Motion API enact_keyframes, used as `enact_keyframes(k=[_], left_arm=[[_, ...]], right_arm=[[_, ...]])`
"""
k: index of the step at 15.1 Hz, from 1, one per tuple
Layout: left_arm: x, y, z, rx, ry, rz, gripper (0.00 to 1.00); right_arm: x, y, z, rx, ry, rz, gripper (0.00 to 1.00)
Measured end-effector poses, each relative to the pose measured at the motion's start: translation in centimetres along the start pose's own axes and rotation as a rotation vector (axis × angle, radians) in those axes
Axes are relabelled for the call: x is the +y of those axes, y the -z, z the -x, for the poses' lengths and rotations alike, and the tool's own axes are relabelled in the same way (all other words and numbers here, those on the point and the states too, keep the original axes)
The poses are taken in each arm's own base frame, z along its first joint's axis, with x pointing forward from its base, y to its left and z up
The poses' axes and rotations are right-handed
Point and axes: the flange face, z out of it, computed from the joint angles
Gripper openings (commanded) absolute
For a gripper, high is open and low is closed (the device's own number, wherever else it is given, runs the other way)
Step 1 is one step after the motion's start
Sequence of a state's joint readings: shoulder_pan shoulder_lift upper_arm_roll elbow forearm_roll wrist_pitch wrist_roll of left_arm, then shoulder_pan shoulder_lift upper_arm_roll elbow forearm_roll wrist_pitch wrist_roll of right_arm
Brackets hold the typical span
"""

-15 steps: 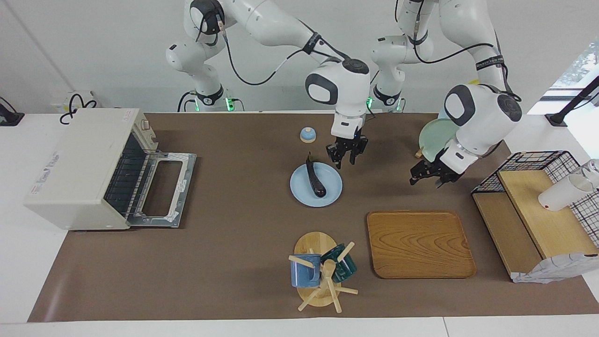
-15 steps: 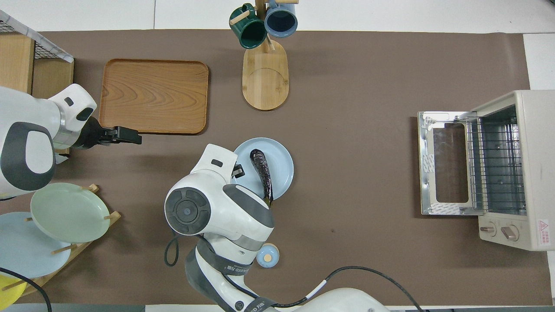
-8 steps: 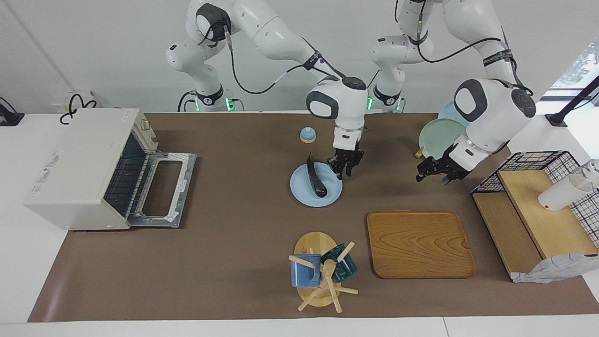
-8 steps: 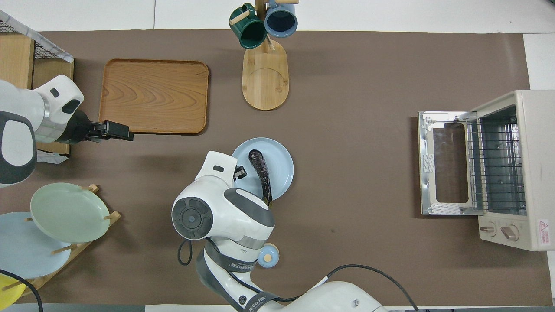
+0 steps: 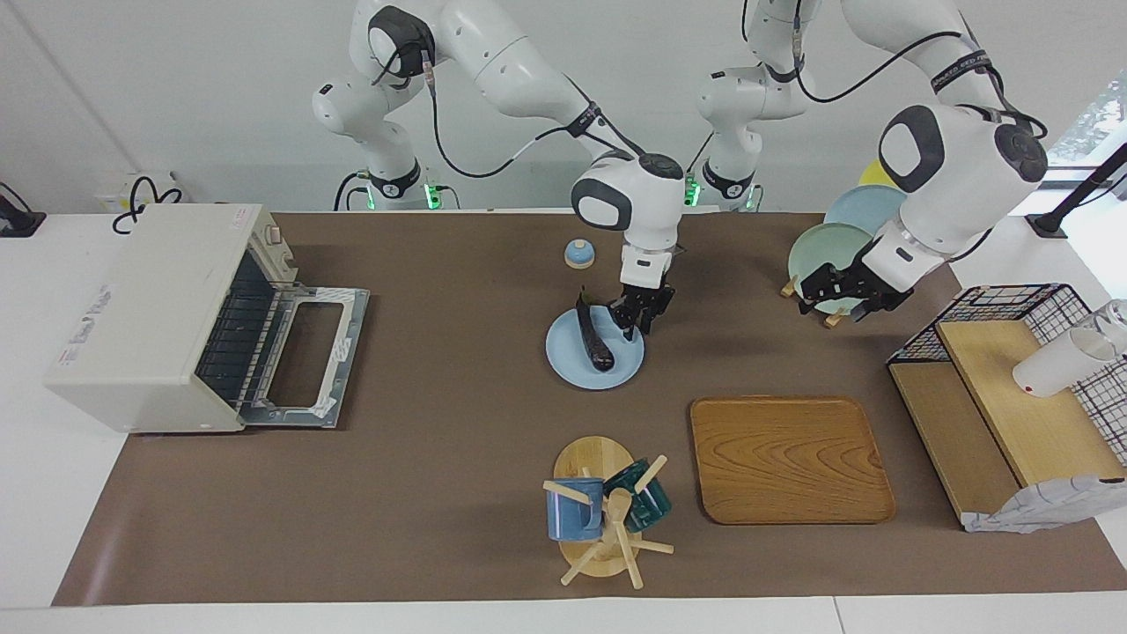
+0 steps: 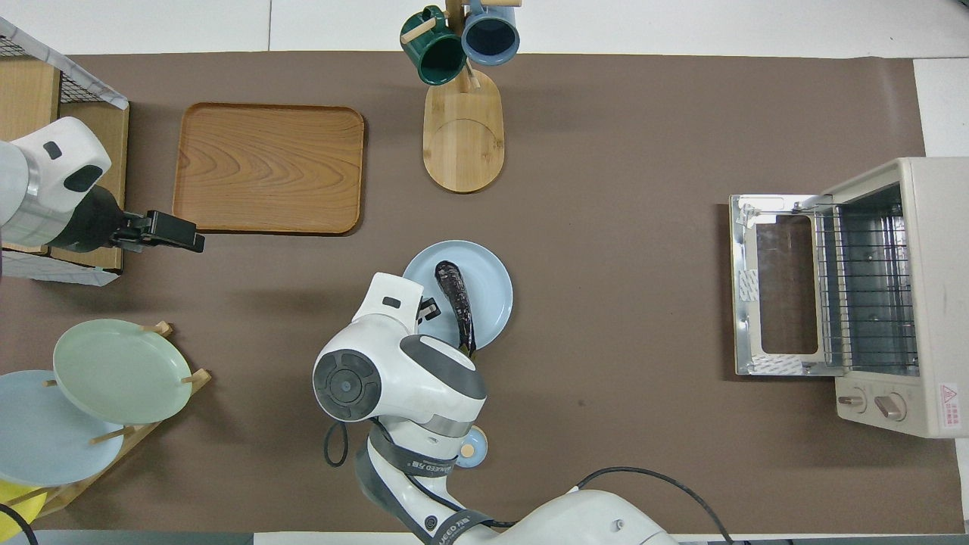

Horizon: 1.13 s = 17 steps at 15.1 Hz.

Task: Put eggplant into oven
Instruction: 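Grasp the blue plate rim with the right gripper and lift it, then carry the plate with the eggplant into the open oven with the right gripper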

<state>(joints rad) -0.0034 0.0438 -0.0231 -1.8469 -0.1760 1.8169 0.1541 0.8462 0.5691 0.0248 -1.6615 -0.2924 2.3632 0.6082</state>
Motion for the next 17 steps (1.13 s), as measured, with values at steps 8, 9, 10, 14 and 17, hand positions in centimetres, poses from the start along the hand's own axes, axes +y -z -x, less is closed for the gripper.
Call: enact_keyframes(k=[8,9,10,14,17], left_arm=[[1.5,5.6,3.5,0.019,-0.016,-0.127,1.00],[1.8,6.0,3.7,0.025,-0.010,-0.140,1.00],[2.2,6.4,3.9,0.033,0.002,-0.149,1.00],[4.1,7.9,4.1,0.041,0.018,-0.179,1.00],[4.4,10.3,4.6,0.028,0.020,-0.182,1.00]], right_arm=[[2.7,5.3,-1.7,-0.037,0.020,0.195,0.00],[4.5,6.6,-2.2,-0.056,-0.009,0.222,0.00],[6.6,7.8,-2.6,-0.076,-0.043,0.245,0.00],[17.9,11.0,-1.3,-0.142,-0.147,0.293,0.00],[25.1,10.8,3.2,-0.224,-0.188,0.317,0.00]])
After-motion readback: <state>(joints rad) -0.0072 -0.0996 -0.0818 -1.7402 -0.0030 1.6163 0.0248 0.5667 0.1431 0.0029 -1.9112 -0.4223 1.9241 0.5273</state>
